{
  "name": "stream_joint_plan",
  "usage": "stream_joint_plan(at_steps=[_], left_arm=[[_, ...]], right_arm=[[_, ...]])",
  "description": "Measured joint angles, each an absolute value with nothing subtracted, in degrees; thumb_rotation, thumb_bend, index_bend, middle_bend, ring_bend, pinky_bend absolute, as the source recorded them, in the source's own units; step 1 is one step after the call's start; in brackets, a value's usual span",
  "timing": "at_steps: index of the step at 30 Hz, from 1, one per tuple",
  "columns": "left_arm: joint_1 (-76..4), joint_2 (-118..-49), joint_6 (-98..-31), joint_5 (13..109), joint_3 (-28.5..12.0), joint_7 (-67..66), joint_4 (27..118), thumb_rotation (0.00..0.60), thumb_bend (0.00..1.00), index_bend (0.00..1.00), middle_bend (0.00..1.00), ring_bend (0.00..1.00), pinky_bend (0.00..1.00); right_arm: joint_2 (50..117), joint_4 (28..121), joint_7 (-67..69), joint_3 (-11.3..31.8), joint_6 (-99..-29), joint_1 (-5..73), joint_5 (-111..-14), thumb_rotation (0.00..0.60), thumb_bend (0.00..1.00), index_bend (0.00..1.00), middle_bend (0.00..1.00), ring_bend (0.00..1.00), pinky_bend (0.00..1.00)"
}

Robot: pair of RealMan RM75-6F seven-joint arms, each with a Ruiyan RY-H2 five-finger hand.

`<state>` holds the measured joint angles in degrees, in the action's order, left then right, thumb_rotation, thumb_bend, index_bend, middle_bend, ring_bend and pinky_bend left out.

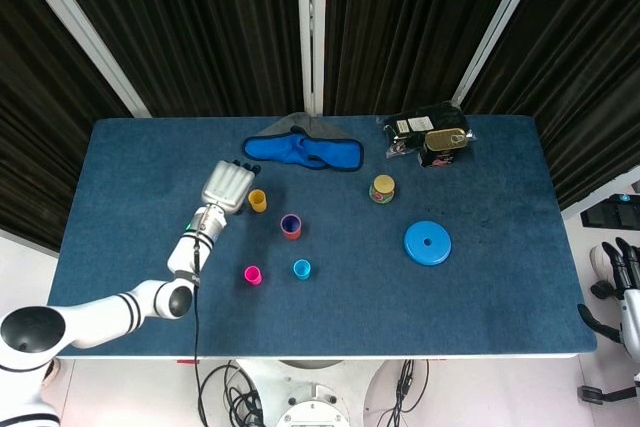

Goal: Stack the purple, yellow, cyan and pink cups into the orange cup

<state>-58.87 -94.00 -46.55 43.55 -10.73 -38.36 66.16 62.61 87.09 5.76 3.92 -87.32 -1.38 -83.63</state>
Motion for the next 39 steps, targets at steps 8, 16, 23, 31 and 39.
stream_joint_plan(at_steps=[8,16,23,31,39], left_arm=[[-59.46,-96.12,-43.2,42.74,-10.4,-36.2,62.77,0.6,0.22,0.31,0.33,0.32,0.49],[-60.19,-98.33,-41.2,44.62,-10.45,-33.19,59.29,0.6,0.22,0.33,0.35,0.35,0.51],[-60.6,-99.21,-40.7,47.06,-10.51,-31.17,58.41,0.6,0.22,0.36,0.37,0.38,0.53],[-60.97,-99.98,-39.89,48.42,-10.73,-29.47,56.87,0.6,0.24,0.42,0.45,0.43,0.55],[-60.89,-100.67,-39.72,49.65,-11.18,-27.42,55.19,0.6,0.27,0.48,0.5,0.49,0.6]], right_arm=[[62.78,86.62,5.99,3.9,-86.42,-1.14,-83.15,0.6,0.16,0.0,0.0,0.0,0.0],[62.77,86.24,6.38,4.02,-86.11,-0.93,-83.04,0.6,0.16,0.0,0.0,0.0,0.0],[62.75,85.84,6.76,4.12,-85.45,-0.73,-82.57,0.6,0.16,0.0,0.0,0.0,0.0],[62.73,85.82,6.74,4.11,-85.15,-0.6,-82.43,0.6,0.17,0.0,0.0,0.0,0.0],[62.65,86.01,6.56,4.08,-85.22,-0.64,-82.41,0.6,0.17,0.0,0.0,0.0,0.0]])
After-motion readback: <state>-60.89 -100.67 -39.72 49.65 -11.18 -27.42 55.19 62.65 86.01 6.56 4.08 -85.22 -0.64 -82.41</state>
